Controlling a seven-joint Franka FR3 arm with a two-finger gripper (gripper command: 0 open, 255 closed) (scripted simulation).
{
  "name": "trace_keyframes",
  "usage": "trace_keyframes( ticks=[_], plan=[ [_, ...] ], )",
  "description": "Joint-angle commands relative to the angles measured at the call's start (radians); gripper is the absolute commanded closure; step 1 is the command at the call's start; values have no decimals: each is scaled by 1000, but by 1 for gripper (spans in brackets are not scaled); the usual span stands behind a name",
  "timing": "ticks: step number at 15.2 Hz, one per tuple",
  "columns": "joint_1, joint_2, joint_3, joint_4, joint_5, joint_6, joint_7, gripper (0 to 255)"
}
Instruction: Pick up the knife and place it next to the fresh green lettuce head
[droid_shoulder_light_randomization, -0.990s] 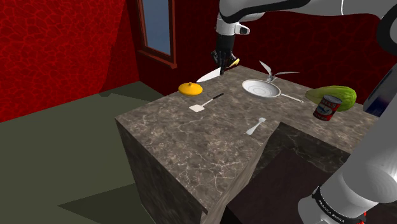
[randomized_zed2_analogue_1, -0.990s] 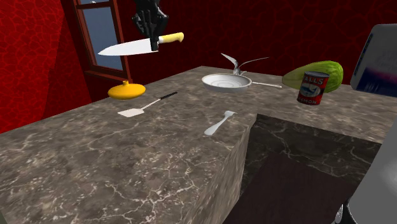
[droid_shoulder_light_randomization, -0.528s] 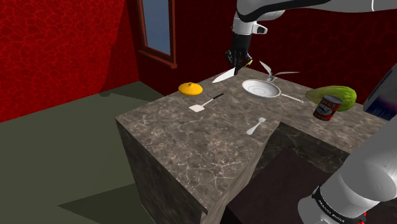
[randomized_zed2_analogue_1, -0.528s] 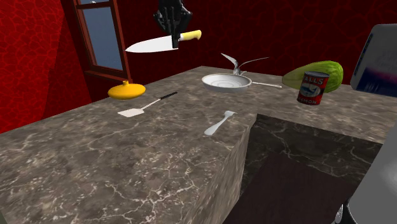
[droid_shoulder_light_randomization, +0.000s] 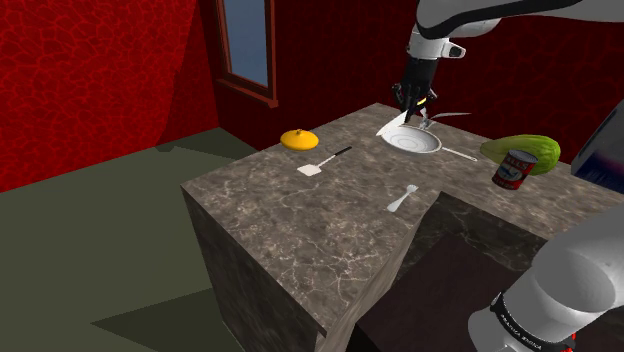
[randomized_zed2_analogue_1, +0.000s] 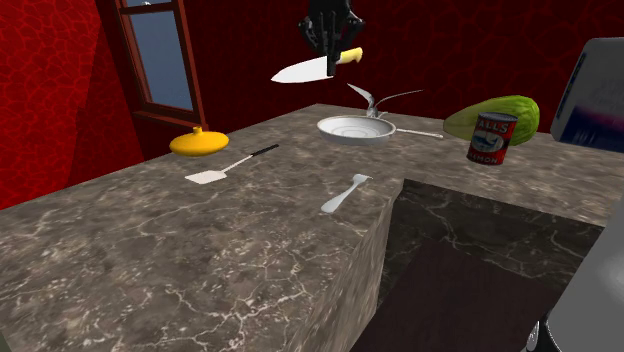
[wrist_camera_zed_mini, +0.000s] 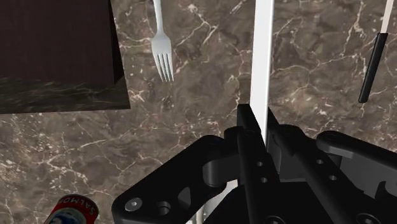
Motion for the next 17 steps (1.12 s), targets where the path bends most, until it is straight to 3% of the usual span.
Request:
trace_keyframes(
  ticks=[1,9,17],
  plan=[
    [-16,-44,-26,-39,-5,-5,-41,255],
    [-87,-198,-142,-175,-55,-17,-207,255],
    [-166,-294,-277,-239,-133,-37,-383,255]
  ],
)
